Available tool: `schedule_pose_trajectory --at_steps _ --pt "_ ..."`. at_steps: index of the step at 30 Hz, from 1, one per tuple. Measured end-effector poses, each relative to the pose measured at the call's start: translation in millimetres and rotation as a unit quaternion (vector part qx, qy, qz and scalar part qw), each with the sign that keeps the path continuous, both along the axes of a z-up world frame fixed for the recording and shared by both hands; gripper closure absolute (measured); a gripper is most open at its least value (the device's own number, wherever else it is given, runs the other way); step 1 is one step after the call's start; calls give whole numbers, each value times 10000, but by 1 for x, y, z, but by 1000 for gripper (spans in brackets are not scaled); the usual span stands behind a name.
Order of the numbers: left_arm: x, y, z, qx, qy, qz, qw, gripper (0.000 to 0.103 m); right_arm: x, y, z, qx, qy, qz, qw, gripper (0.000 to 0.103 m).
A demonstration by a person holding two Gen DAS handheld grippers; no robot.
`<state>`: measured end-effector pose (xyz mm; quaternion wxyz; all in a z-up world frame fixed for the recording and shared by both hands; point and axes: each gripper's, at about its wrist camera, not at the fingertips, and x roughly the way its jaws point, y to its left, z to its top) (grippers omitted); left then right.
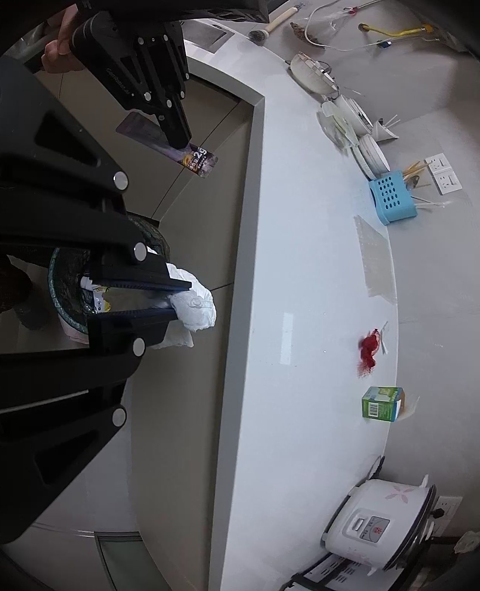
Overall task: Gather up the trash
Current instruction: 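Carry the snack stick and tissue with both tools down to the wastebasket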
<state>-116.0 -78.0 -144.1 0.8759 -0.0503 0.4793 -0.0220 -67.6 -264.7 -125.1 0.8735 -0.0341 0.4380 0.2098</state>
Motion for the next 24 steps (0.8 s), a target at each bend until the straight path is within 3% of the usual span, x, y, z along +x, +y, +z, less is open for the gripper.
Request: schedule_pose_trajectory --at_steps 24 --pt "1 1 -97 -329 709 55 9969 101 6 15 -104 -91 891 56 9960 95"
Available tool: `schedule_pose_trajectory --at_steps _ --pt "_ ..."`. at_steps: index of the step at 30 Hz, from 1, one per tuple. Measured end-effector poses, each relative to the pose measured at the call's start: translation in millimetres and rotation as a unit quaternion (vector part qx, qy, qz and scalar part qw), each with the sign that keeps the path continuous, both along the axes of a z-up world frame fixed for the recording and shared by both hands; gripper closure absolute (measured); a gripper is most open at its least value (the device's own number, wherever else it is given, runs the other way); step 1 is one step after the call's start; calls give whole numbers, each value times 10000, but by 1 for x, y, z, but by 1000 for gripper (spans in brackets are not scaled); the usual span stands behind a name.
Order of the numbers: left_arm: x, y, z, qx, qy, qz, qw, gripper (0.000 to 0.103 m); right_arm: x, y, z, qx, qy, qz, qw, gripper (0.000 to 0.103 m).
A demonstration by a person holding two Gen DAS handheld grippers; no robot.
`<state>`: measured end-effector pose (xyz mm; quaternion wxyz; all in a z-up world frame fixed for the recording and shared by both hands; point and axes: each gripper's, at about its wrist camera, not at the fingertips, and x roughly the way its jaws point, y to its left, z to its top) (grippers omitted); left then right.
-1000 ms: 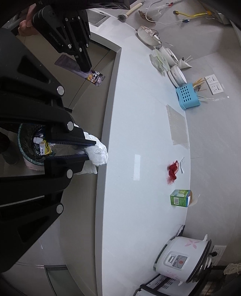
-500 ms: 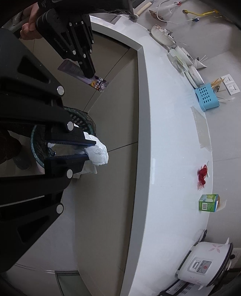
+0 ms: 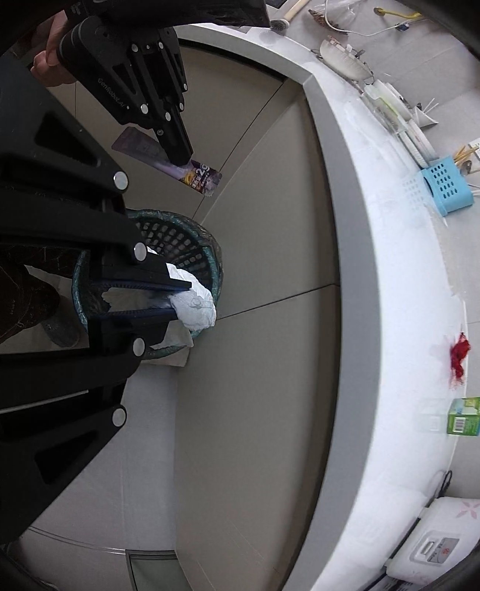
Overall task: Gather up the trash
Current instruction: 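Carry the snack stick and tissue with both tools down to the wastebasket, then open the left tool over the basket while the right tool releases the tissue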
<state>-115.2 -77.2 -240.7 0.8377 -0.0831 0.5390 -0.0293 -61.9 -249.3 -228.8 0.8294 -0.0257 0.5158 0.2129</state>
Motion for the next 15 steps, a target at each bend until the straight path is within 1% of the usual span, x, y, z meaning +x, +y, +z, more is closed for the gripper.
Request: schedule_pose_trajectory --at_steps 6,11,15 --pt "9 4 -30 -93 317 56 9994 101 0 1 -15 -84 141 -11 9999 95" --pt "14 5 -52 -148 560 99 9983 101 -3 -2 -19 -134 205 -60 9997 95" --pt "17 -4 -65 -158 685 36 9975 101 -5 -6 -18 -166 208 -89 9996 95"
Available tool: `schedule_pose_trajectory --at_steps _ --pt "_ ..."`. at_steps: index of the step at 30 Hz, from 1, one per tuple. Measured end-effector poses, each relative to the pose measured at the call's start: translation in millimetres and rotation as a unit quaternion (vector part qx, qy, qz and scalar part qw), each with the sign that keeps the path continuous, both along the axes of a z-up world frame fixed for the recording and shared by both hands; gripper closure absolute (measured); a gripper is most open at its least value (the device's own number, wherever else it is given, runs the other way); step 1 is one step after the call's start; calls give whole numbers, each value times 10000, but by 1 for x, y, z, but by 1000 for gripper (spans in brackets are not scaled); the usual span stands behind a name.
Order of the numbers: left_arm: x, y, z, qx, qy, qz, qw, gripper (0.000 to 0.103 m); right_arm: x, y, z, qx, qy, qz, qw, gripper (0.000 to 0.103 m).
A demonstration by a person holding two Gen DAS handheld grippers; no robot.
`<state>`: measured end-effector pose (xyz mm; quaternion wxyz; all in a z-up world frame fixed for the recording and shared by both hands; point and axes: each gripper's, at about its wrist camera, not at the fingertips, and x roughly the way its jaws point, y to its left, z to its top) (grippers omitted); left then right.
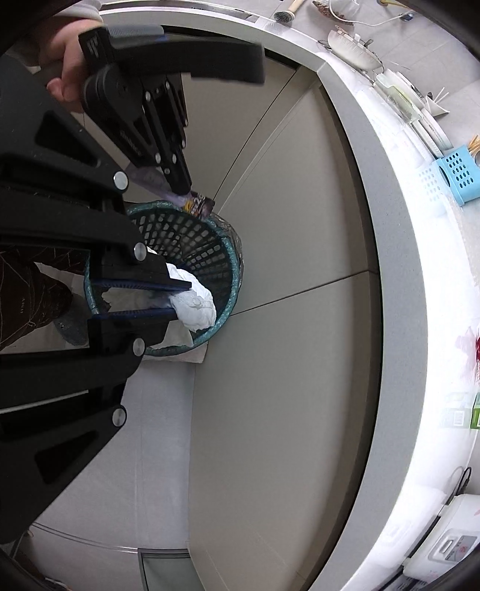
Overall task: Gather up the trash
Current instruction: 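Open the left tool over the basket while the right tool releases the tissue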
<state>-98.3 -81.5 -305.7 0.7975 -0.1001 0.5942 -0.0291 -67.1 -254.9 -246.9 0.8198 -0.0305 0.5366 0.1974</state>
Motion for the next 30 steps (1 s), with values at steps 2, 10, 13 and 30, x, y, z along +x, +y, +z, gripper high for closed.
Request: schedule_pose_trajectory --at_steps 2,10,13,30 --pt "0 -7 -3 21 21 -93 10000 101 -1 -3 0 -10 18 -42 10000 95" --pt "0 -20 -8 63 5 -251 9997 96 0 4 -4 -89 80 -82 9999 95" --pt "1 -20 -6 114 -40 -202 9997 72 1 6 -6 -108 93 -51 9999 95" --pt "-20 62 34 261 -580 905 9939 6 19 70 -32 107 266 377 9989 94"
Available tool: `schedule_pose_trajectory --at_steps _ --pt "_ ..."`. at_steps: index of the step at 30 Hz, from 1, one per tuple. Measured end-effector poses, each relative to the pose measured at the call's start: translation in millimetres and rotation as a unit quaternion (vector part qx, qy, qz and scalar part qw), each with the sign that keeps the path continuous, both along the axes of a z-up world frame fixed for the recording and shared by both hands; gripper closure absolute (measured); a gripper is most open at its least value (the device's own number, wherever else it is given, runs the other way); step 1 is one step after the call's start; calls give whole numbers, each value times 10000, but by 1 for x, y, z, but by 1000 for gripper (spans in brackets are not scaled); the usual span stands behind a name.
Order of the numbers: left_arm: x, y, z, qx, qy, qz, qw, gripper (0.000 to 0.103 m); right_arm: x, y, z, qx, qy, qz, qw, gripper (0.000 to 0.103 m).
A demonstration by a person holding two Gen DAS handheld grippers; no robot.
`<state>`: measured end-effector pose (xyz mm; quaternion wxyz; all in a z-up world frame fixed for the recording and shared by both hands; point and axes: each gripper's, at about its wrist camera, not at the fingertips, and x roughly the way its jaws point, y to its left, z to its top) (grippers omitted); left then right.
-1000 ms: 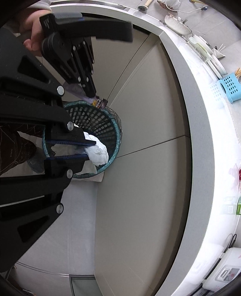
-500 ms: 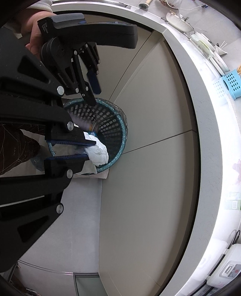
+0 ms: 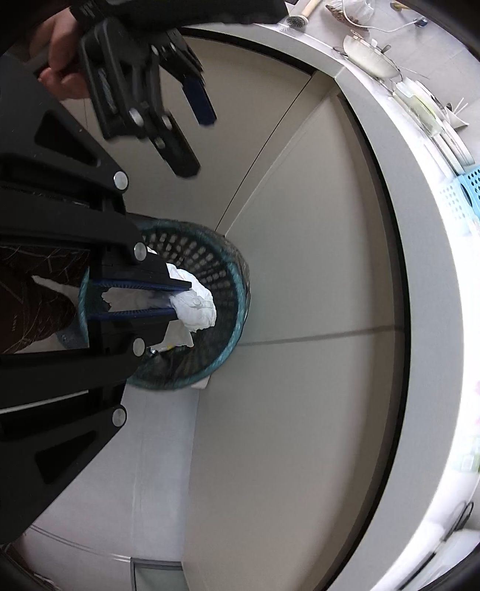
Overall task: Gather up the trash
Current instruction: 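Open the left tool over the basket while the right tool releases the tissue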
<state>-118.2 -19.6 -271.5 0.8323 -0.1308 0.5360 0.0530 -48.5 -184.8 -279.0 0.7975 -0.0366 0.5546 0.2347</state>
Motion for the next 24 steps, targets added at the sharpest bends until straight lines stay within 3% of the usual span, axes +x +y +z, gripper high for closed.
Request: schedule_pose_trajectory --at_steps 7,18,24 --pt "-2 18 5 114 24 5 9999 6 6 25 -19 -22 184 103 9998 94" --pt "2 30 0 52 95 26 9999 6 7 28 -30 -41 322 36 9995 90" --pt "3 29 -3 55 175 2 9998 6 6 20 -33 52 408 -78 9991 65"
